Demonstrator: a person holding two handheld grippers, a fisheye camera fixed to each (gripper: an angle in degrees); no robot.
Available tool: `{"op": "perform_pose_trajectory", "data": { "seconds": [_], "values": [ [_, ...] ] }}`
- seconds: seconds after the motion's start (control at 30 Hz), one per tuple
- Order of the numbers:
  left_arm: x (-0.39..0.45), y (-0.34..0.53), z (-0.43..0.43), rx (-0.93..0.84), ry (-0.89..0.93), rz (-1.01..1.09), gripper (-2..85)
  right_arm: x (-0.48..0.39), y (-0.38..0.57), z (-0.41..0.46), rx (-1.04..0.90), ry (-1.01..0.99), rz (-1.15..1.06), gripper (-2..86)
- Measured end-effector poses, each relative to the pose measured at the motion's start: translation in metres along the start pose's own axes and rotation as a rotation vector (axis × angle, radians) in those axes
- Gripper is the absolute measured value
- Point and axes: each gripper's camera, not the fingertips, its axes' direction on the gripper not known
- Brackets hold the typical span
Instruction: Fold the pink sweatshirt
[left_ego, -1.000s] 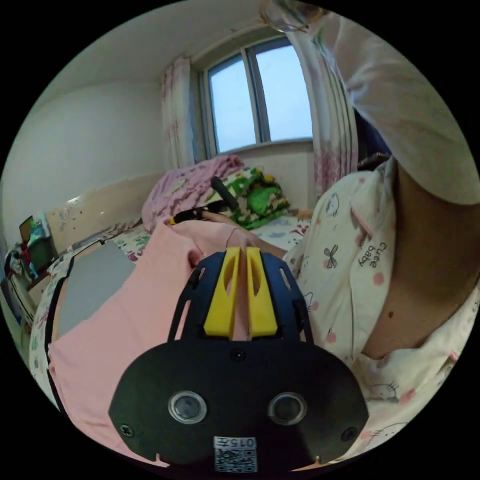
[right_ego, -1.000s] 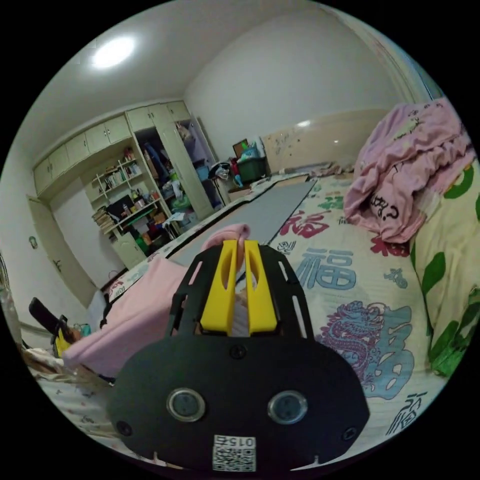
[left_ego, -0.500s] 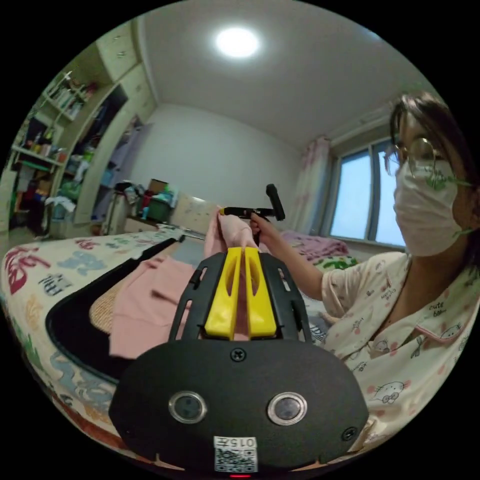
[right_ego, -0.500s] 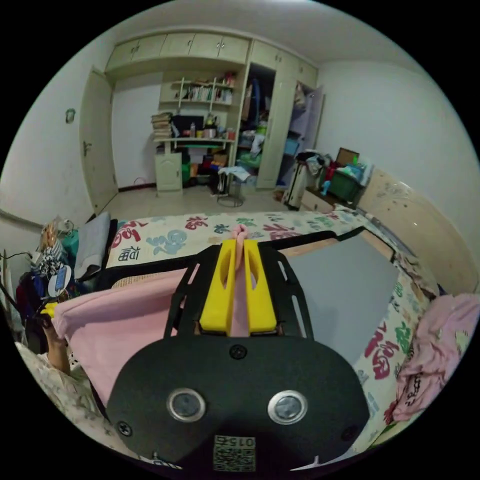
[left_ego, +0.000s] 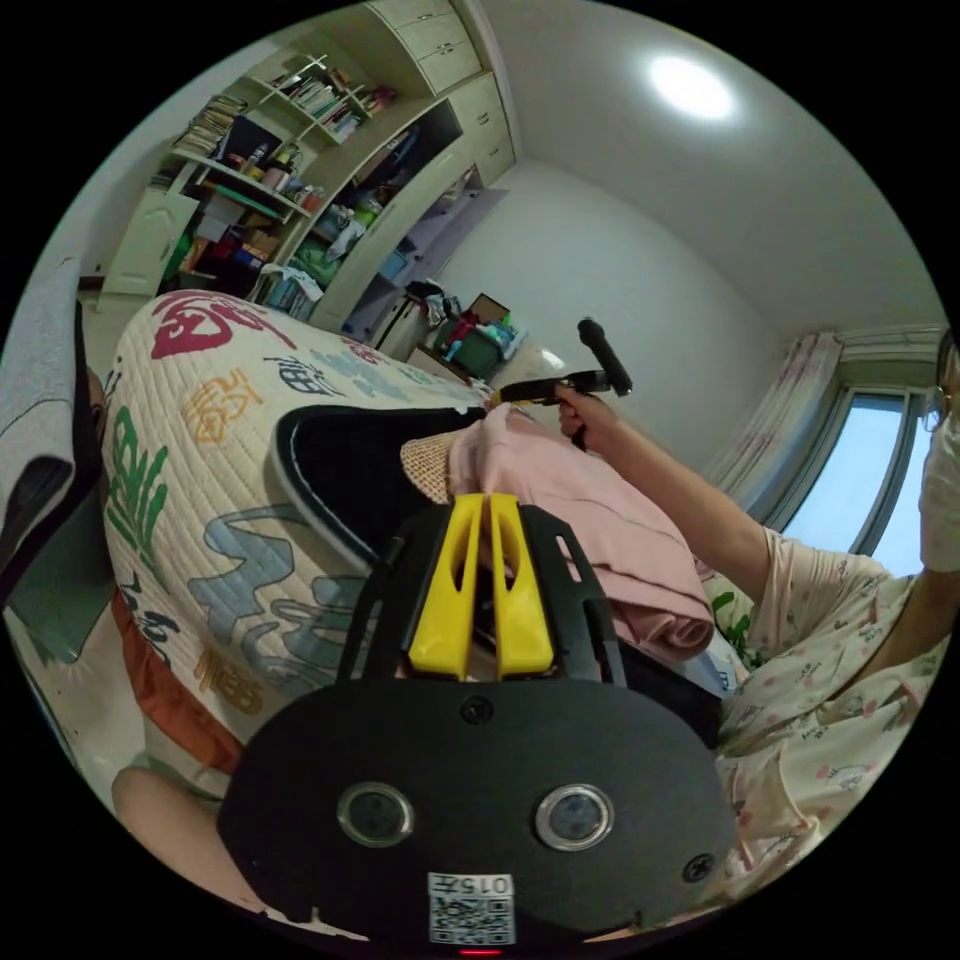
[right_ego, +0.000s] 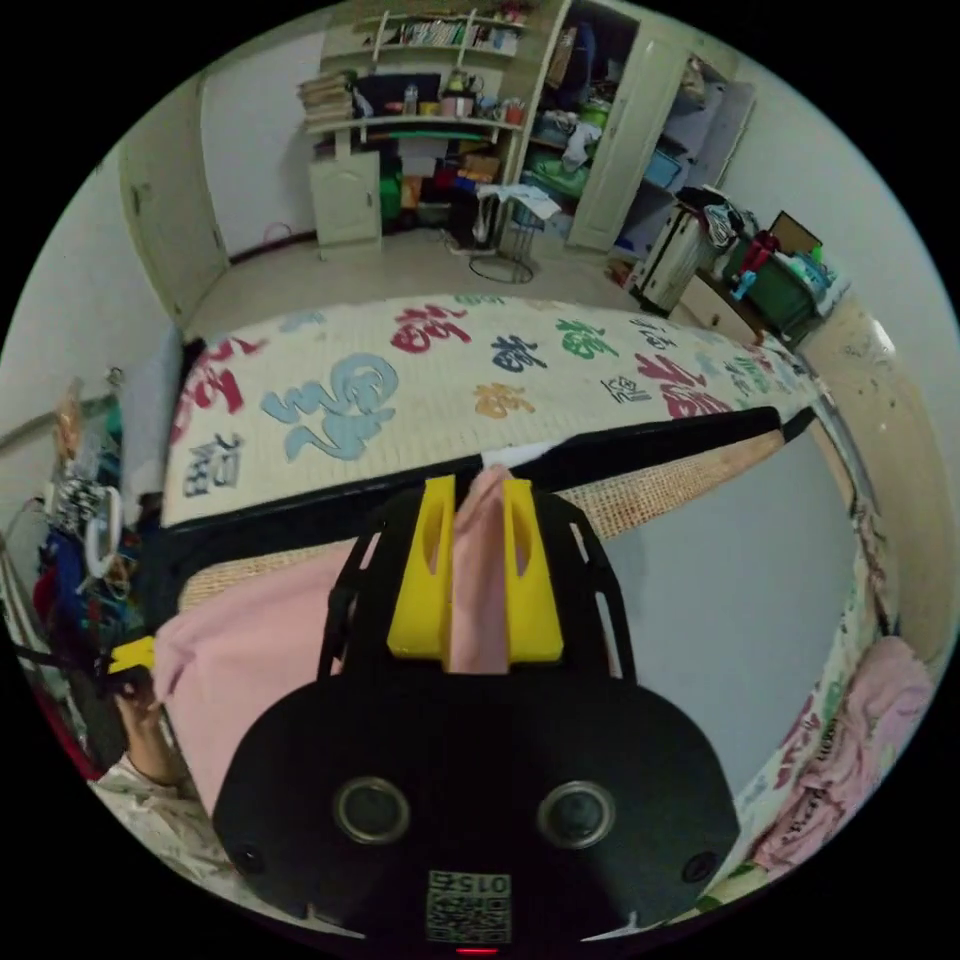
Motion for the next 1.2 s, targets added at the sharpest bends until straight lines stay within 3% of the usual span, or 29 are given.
{"op": "perform_pose_trajectory", "data": {
  "seconds": [0.13,0.23,0.33,0.57,0.7,0.77,0.97,1.1,1.2],
  "values": [
    [0.003,0.007,-0.011,0.021,-0.032,-0.006,0.2,0.013,0.016,-0.033,0.146,-0.052,-0.02,10.6],
    [0.011,0.007,-0.03,0.079,-0.103,-0.001,1.1,0.001,0.028,-0.013,0.133,0.119,-0.062,9.2],
    [0.033,-0.008,-0.031,0.07,-0.022,0.06,2.5,-0.015,0.04,0.027,0.104,0.269,-0.037,7.4],
    [0.167,-0.051,0.027,-0.131,0.168,0.462,7.5,-0.096,0.064,0.081,0.135,0.715,-0.247,5.3],
    [0.201,-0.062,0.06,-0.269,0.237,0.544,8.2,-0.067,0.065,0.052,0.175,0.563,-0.131,6.1],
    [0.209,-0.065,0.066,-0.34,0.22,0.571,8.2,-0.03,0.076,0.006,0.231,0.359,-0.038,6.1],
    [0.239,-0.105,0.034,-0.279,0.244,0.658,7.7,0.037,0.188,-0.123,0.355,-0.089,-0.101,4.7],
    [0.28,-0.131,0.054,-0.323,0.269,0.743,7.3,0.056,0.262,-0.138,0.333,-0.152,-0.142,0.8],
    [0.304,-0.145,0.079,-0.4,0.262,0.761,7.0,0.064,0.293,-0.116,0.264,-0.059,-0.108,-0.5]
  ]
}}
